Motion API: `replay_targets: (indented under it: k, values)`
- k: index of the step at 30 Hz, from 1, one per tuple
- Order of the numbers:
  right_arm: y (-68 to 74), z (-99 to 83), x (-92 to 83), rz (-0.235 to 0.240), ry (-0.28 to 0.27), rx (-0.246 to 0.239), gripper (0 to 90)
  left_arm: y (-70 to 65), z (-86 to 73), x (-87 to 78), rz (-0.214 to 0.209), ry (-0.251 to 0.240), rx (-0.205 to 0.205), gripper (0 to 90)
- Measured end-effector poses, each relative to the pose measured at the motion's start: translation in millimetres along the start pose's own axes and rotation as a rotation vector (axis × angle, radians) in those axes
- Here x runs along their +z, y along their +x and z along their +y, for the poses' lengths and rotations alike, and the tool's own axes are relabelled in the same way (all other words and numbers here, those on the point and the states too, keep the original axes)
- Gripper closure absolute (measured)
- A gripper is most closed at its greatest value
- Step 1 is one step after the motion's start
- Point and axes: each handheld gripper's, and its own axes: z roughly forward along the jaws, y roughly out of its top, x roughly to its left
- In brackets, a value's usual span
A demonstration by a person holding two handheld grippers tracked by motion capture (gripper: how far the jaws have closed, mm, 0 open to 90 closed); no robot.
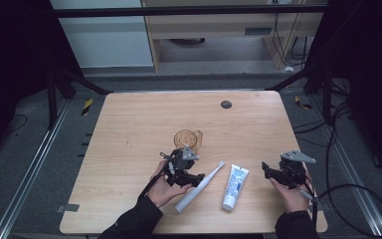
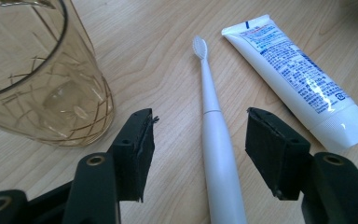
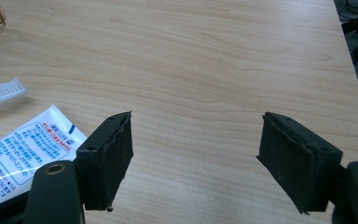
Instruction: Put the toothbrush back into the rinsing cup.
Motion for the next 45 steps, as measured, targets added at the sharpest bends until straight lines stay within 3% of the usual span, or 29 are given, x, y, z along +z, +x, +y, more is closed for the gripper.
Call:
replay_targets:
  k: [18,45]
  values:
    - [0.6,-0.5,2.3,0.008,0.015,-0.012,26.3,-2.9,5.0,26.9,-0.020,0.104,0.022,46.8]
    - [0.6,-1.0,5.0,0.034,0.039,-0.015,28.2,-7.9,6.6,45.6,-0.057,0.187,0.048,53.1]
